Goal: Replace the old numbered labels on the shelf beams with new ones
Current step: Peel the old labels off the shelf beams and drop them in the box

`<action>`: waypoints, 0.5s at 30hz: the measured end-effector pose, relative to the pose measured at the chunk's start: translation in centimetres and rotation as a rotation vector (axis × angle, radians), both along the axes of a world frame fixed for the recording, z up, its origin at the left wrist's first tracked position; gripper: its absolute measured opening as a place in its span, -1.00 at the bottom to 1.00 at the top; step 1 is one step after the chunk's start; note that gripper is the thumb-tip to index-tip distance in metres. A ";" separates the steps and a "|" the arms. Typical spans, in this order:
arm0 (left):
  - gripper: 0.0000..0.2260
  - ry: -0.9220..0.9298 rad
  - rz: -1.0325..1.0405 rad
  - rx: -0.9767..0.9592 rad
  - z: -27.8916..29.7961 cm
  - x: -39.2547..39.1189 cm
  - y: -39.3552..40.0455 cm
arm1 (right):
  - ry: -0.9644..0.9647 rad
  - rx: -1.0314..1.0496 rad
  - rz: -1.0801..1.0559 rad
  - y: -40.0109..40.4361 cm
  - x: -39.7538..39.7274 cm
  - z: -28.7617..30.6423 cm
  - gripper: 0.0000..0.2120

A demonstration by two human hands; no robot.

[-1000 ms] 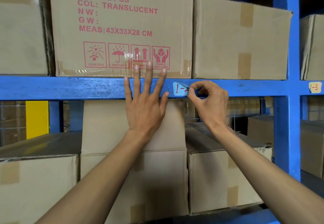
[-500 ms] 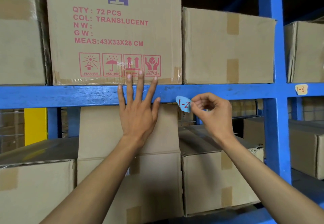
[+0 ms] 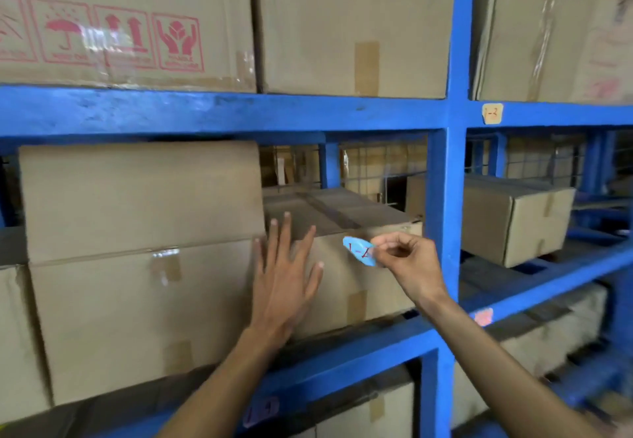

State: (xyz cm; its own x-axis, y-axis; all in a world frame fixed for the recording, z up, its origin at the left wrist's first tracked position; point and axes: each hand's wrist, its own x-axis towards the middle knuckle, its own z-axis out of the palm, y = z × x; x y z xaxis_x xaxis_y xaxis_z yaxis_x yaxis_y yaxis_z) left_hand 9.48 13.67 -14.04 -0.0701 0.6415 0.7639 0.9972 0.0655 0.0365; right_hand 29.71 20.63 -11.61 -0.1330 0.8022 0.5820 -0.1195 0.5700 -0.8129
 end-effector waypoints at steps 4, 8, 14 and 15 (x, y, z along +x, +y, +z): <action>-0.42 -0.018 -0.071 -0.250 -7.3 3.1 1.9 | -0.055 -0.160 0.017 1.2 2.7 -6.1 -0.76; -0.43 0.038 -0.094 -0.457 -12.5 4.8 3.9 | -0.071 -0.269 -0.035 1.7 4.9 -11.6 -0.82; -0.47 0.140 -0.059 -0.580 -16.4 5.5 5.1 | -0.108 -0.387 -0.081 1.8 6.3 -17.0 -0.77; -0.48 0.153 -0.054 -0.559 -16.8 5.6 5.1 | -0.120 -0.400 -0.092 1.8 6.5 -17.8 -0.78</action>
State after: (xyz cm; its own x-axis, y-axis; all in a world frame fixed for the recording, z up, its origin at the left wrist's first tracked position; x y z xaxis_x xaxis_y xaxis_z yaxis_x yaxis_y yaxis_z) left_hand 15.09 18.79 -30.79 0.0582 0.9500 0.3067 0.9909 -0.0176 -0.1334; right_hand 36.21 22.47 -29.37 -0.0982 0.9734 0.2071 0.0257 0.2106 -0.9772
